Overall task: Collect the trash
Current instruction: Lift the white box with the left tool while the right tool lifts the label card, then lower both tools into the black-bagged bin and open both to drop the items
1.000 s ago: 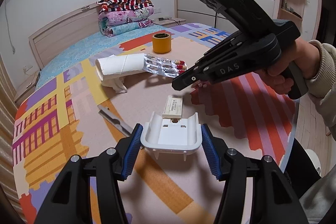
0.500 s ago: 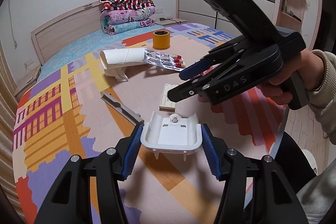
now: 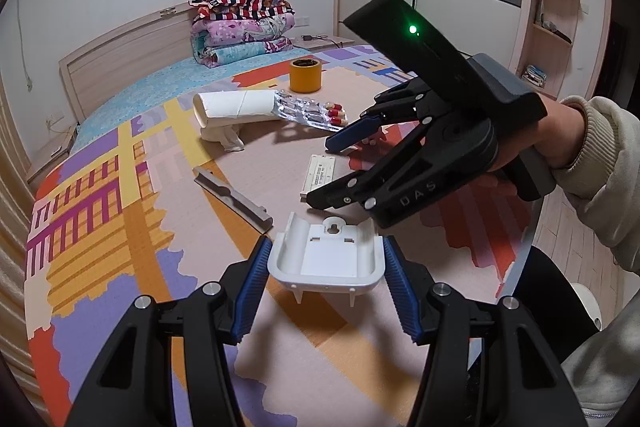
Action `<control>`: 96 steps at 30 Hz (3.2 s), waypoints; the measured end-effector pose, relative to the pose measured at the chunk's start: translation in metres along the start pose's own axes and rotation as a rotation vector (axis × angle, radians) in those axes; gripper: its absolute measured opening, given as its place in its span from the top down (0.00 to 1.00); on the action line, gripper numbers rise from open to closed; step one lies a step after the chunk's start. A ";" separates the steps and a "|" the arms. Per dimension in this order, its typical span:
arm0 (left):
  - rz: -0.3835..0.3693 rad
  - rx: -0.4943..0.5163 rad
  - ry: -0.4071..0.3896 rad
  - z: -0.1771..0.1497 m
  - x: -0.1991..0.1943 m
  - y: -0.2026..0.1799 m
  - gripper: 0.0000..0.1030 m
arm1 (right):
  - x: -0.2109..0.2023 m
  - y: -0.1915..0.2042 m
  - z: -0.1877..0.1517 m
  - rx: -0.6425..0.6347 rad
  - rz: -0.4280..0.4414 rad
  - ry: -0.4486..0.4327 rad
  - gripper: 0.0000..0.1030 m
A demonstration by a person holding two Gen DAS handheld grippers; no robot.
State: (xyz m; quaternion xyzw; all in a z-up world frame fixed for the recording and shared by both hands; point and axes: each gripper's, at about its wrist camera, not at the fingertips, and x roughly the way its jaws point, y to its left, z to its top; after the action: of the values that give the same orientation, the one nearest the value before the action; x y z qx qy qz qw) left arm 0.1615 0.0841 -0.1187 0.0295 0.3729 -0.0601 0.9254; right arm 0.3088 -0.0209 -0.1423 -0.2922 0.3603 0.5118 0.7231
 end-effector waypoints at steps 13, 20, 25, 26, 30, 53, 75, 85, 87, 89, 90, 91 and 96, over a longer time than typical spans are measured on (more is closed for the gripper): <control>0.013 -0.006 -0.010 0.000 -0.007 -0.003 0.47 | -0.012 0.001 -0.001 0.015 -0.004 -0.035 0.45; 0.021 0.006 -0.041 0.002 -0.026 -0.015 0.47 | -0.046 0.011 -0.007 0.017 -0.020 -0.086 0.45; 0.027 0.017 -0.068 0.002 -0.046 -0.030 0.47 | -0.076 0.017 -0.019 0.019 -0.036 -0.123 0.45; 0.027 0.019 -0.071 0.002 -0.049 -0.033 0.47 | -0.084 0.019 -0.022 0.020 -0.039 -0.132 0.45; 0.024 0.030 -0.086 -0.002 -0.062 -0.049 0.47 | -0.108 0.027 -0.036 0.023 -0.050 -0.158 0.45; -0.057 0.008 -0.028 -0.061 -0.080 -0.113 0.47 | -0.136 0.083 -0.150 0.066 0.025 -0.124 0.45; -0.140 -0.021 0.281 -0.143 0.017 -0.135 0.47 | -0.033 0.107 -0.233 0.095 0.113 0.166 0.45; -0.142 -0.066 0.368 -0.159 0.039 -0.132 0.47 | -0.003 0.117 -0.246 0.072 0.114 0.285 0.45; -0.152 -0.072 0.375 -0.160 0.041 -0.131 0.47 | 0.000 0.119 -0.248 0.073 0.126 0.292 0.45; -0.157 -0.081 0.382 -0.161 0.043 -0.129 0.47 | 0.001 0.119 -0.248 0.075 0.126 0.294 0.44; -0.160 -0.085 0.385 -0.161 0.043 -0.129 0.47 | 0.003 0.119 -0.249 0.076 0.124 0.296 0.44; -0.162 -0.088 0.387 -0.161 0.044 -0.128 0.46 | 0.003 0.119 -0.249 0.078 0.124 0.299 0.44; -0.159 -0.100 0.367 -0.156 0.041 -0.127 0.35 | 0.002 0.120 -0.250 0.084 0.127 0.294 0.34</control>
State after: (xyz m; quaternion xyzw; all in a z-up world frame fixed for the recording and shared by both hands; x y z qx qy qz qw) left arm 0.0663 -0.0301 -0.2605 -0.0358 0.5388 -0.1081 0.8347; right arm 0.1400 -0.1810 -0.2924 -0.3101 0.5011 0.4925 0.6404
